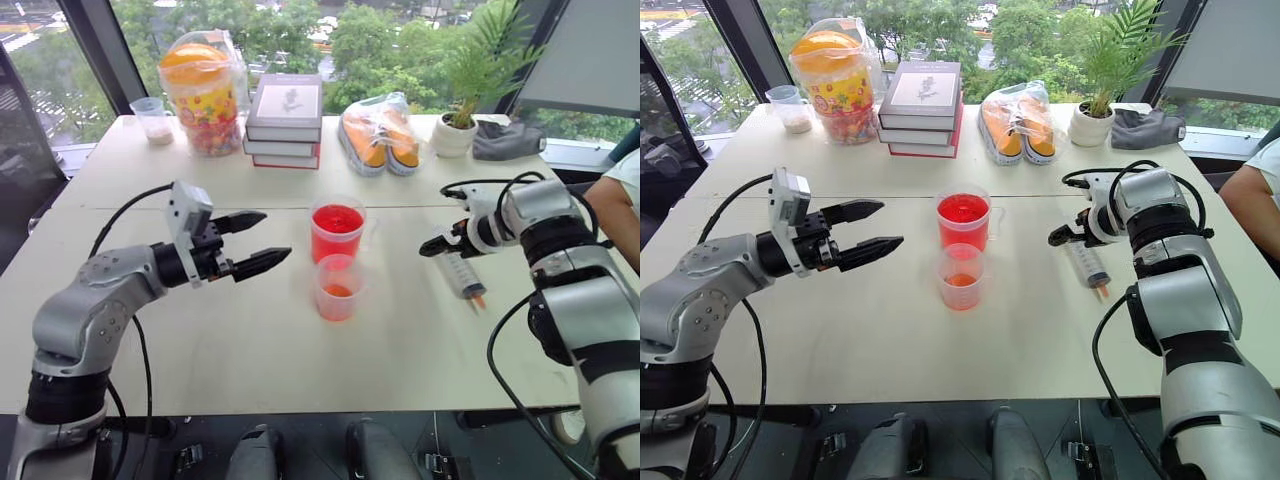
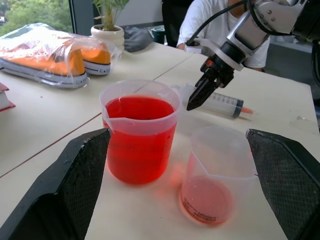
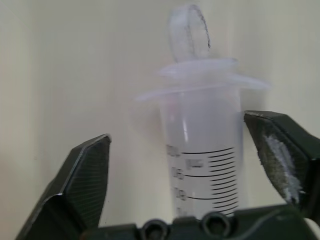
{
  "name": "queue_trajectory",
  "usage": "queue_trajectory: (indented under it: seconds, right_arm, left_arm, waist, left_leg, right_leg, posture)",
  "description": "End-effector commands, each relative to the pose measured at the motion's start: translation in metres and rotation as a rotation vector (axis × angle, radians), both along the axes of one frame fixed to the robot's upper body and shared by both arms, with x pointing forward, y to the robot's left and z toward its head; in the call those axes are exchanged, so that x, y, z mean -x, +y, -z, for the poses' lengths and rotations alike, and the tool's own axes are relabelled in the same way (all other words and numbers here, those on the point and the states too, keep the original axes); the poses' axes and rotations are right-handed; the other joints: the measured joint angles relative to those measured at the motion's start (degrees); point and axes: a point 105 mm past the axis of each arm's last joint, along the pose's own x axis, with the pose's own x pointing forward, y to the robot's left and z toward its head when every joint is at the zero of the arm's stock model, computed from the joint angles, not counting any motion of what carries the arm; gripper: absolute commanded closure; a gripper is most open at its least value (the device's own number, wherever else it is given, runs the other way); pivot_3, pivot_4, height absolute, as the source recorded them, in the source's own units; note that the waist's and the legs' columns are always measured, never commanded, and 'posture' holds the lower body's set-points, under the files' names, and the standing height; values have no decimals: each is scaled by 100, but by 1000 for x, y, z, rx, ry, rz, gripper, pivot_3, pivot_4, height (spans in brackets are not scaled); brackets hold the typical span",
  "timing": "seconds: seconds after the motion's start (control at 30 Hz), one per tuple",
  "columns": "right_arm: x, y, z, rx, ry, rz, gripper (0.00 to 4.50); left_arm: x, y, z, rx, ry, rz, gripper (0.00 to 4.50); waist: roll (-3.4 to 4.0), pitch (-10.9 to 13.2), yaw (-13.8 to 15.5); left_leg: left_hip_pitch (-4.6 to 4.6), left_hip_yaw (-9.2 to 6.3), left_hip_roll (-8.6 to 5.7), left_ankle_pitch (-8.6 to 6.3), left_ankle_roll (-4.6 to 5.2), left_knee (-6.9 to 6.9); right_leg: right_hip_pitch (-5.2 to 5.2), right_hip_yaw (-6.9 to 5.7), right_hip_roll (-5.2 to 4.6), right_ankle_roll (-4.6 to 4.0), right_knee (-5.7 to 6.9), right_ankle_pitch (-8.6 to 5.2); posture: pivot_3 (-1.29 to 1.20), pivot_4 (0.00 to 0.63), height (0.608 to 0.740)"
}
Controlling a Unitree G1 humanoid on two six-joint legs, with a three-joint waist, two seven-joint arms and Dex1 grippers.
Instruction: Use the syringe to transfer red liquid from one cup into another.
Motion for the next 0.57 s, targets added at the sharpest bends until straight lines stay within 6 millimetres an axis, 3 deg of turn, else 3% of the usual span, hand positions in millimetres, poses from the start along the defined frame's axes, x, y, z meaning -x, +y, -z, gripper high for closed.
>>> queue_trajectory:
  seconds: [0.03,0.2,0.33,0.47,0.57]
  right_arm:
    - [5,6,-50,2,-171,-152,98]
    - [41,14,-87,41,-330,-362,98]
    - [78,20,-104,3,-392,-485,98]
    - [108,23,-109,19,-439,-570,98]
    - [114,29,-108,10,-483,-588,98]
  left_arm:
    - [5,5,-13,20,-84,-12,0]
    - [12,13,-3,-47,-42,8,0]
    - [13,25,-2,-100,-36,0,0]
    - [12,39,-4,-144,-22,-24,0]
    - [11,45,-5,-154,-12,-40,0]
  waist:
    - [1,1,18]
    - [2,1,37]
    - [2,1,23]
    - [1,1,29]
    - [1,1,7]
  left_leg:
    - [-1,-1,0,0,0,-1]
    - [-4,-5,3,-3,4,-7]
    - [-2,-2,3,-4,4,-5]
    - [3,-3,3,-3,4,0]
    - [7,-5,5,-3,4,4]
  right_leg:
    - [-1,0,0,0,0,0]
    - [-4,-5,2,2,-3,-2]
    - [-2,-3,-1,-10,-5,-8]
    - [2,-2,-2,-19,-4,-13]
    - [3,1,-3,-22,-5,-14]
  posture:
    - [0,150,740]
    - [0,150,740]
    - [0,150,740]
    - [0,150,740]
    - [0,150,740]
